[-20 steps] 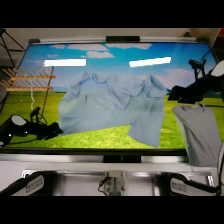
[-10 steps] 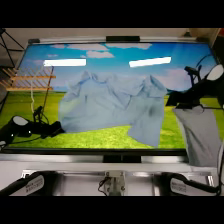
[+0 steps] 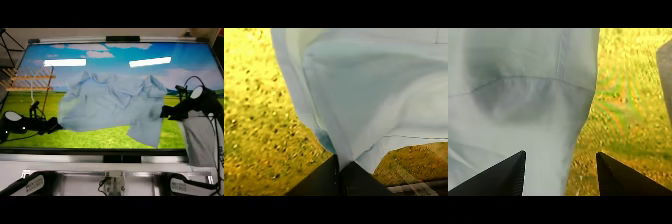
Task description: Fold the shirts.
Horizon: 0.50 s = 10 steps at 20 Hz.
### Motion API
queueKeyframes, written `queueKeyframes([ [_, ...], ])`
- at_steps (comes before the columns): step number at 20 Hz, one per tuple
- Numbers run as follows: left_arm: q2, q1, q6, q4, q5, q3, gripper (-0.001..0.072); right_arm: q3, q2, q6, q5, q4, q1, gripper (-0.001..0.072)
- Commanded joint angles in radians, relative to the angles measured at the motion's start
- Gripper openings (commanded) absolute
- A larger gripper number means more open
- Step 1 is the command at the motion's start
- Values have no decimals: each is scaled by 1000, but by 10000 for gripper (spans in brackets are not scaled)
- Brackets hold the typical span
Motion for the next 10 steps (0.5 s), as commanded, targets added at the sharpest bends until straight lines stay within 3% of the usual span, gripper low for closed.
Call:
queueKeyframes([
  [1,1,2,-13,-3,-11,16,25,-16,-64,4,-115,48,0,551],
  [7,1,2,-13,-3,-10,16,25,-16,-107,8,-195,42,0,550],
  [8,1,2,-12,-3,-10,16,25,-16,-116,8,-197,47,2,492],
  [10,1,2,-12,-3,-8,16,25,-16,-130,-1,-201,92,2,232],
])
